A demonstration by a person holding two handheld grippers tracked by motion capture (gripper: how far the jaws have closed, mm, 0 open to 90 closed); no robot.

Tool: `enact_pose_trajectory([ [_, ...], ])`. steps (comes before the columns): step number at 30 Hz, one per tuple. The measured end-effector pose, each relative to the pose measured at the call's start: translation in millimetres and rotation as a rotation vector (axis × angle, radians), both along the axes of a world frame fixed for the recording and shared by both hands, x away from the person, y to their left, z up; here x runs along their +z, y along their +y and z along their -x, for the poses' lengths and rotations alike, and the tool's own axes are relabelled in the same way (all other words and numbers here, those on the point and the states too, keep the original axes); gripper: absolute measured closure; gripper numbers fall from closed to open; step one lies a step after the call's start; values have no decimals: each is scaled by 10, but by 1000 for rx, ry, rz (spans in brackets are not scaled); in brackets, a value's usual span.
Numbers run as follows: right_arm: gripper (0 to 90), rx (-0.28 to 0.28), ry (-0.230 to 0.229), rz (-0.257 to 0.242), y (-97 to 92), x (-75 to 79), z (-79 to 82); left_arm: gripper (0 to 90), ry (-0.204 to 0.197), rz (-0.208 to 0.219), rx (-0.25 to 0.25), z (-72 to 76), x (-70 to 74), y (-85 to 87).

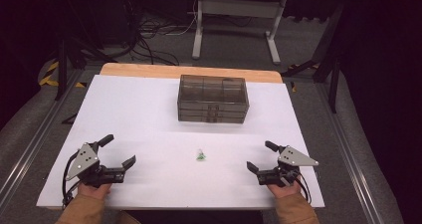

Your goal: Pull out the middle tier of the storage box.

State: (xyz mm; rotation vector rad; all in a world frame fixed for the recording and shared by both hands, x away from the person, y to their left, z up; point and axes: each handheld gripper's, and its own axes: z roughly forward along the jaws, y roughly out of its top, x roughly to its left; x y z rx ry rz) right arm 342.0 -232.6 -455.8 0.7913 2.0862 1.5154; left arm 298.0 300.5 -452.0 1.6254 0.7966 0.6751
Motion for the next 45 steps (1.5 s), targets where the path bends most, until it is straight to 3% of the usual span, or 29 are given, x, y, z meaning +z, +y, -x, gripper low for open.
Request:
enact_pose_trajectory([
  [14,1,-4,-16,4,24,0,10,6,4,-22,-8,-3,-3,-41],
  [17,2,1,2,16,37,4,4,6,7,-22,-9,-5,-3,-35],
  [20,27,10,2,59,64,29,-2,8,24,-34,-4,-25,-20,-58],
  [27,46,11,20,56,111,38,-63,7,25,-45,0,-38,-20,-63],
  [31,71,30,47,49,189,63,-103,7,27,-47,4,-35,-17,-64],
  [40,75,62,32,62,388,160,-184,7,25,-47,2,-32,-17,-63],
  [45,13,94,42,88,517,173,-255,7,25,-46,1,-31,-17,-67],
])
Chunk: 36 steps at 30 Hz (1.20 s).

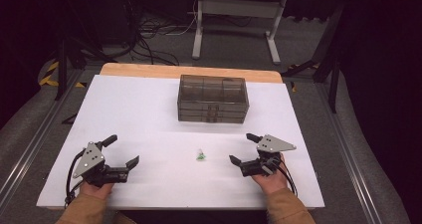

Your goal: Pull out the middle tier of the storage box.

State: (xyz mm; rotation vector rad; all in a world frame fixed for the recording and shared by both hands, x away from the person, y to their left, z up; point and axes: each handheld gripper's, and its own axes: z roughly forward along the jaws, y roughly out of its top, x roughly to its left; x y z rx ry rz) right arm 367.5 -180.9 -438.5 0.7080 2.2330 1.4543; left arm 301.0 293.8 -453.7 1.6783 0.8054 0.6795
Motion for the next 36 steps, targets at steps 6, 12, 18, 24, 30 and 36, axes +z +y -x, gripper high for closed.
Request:
enact_pose_trajectory([
  [6,2,22,4,28,99,33,-43,7,-3,-6,-2,2,0,-9],
  [12,25,36,12,60,180,77,-85,7,-4,-7,-3,1,-2,-14],
  [18,26,42,-6,53,227,109,-133,7,-2,-10,-4,0,-2,-17],
  [24,24,74,-25,35,278,146,-216,6,1,-9,-5,-1,-2,-14],
  [30,28,80,-23,47,296,168,-264,6,-2,-10,-5,-1,-2,-15],
  [36,60,82,-41,106,351,194,-304,4,3,-15,-4,1,1,-12],
])
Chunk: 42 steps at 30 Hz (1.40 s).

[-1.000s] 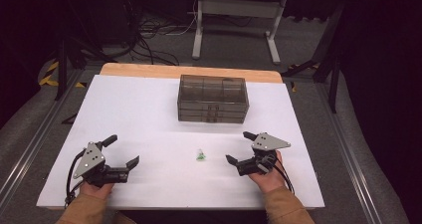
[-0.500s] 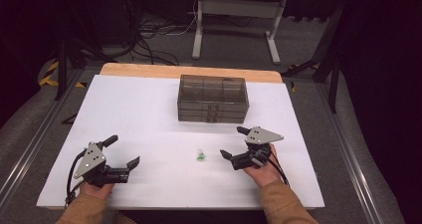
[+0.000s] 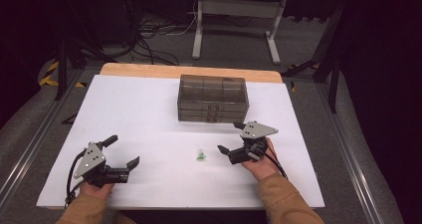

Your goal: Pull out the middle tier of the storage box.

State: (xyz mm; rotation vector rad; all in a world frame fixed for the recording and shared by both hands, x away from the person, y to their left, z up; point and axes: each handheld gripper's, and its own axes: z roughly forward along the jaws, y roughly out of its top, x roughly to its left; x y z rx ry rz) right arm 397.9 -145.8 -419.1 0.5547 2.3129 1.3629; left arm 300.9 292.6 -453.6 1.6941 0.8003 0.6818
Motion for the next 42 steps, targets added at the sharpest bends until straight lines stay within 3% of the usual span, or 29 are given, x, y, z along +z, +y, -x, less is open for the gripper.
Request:
enact_pose_trajectory([
  [7,177,17,-13,22,29,2,-5,4,3,2,1,-1,-1,-4],
  [14,240,-16,-88,64,71,3,27,4,1,7,-3,-2,-3,-2],
  [19,251,5,-141,77,101,29,37,4,-1,11,-1,-6,-3,5],
  [29,250,-7,-369,218,235,42,152,4,-4,13,4,1,0,6],
  [35,249,-9,-445,250,259,28,178,5,-6,13,5,2,1,7],
  [36,249,-9,-478,265,269,24,193,5,-6,12,6,4,3,7],
  [42,238,-12,-551,325,287,19,195,5,-9,13,5,9,6,9],
])
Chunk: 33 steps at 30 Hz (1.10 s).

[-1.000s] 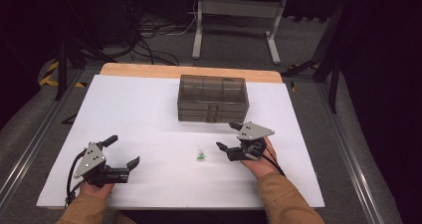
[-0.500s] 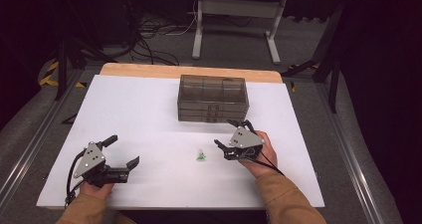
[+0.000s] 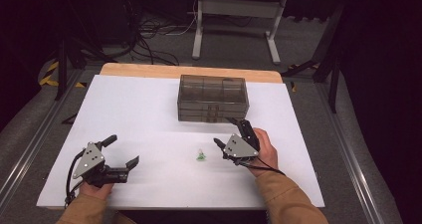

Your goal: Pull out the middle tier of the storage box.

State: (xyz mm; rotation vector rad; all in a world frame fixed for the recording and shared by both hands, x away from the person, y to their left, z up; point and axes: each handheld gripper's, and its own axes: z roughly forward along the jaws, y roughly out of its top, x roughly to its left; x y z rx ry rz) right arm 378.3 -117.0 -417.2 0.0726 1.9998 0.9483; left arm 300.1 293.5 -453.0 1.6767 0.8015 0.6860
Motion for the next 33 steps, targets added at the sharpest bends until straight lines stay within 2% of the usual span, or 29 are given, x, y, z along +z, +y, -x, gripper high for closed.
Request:
enact_pose_trajectory([
  [5,239,-17,-58,73,39,-13,23,6,-2,-3,-1,-1,1,-1],
  [7,239,-19,-59,92,61,-21,24,6,-1,0,0,1,1,-1],
  [9,239,-24,-78,118,77,-27,19,6,0,-1,0,3,2,1],
  [14,248,-48,-113,154,105,-38,11,6,-2,-2,-1,0,2,0],
  [22,266,-93,-216,232,177,-73,33,8,-3,-3,0,1,1,-3],
  [25,270,-88,-236,266,211,-86,24,8,-4,-3,0,1,1,-4],
  [28,271,-97,-246,272,229,-104,31,8,-1,0,-1,0,-1,-6],
  [33,296,-113,-290,308,276,-168,35,8,-1,-1,-1,0,-1,-6],
])
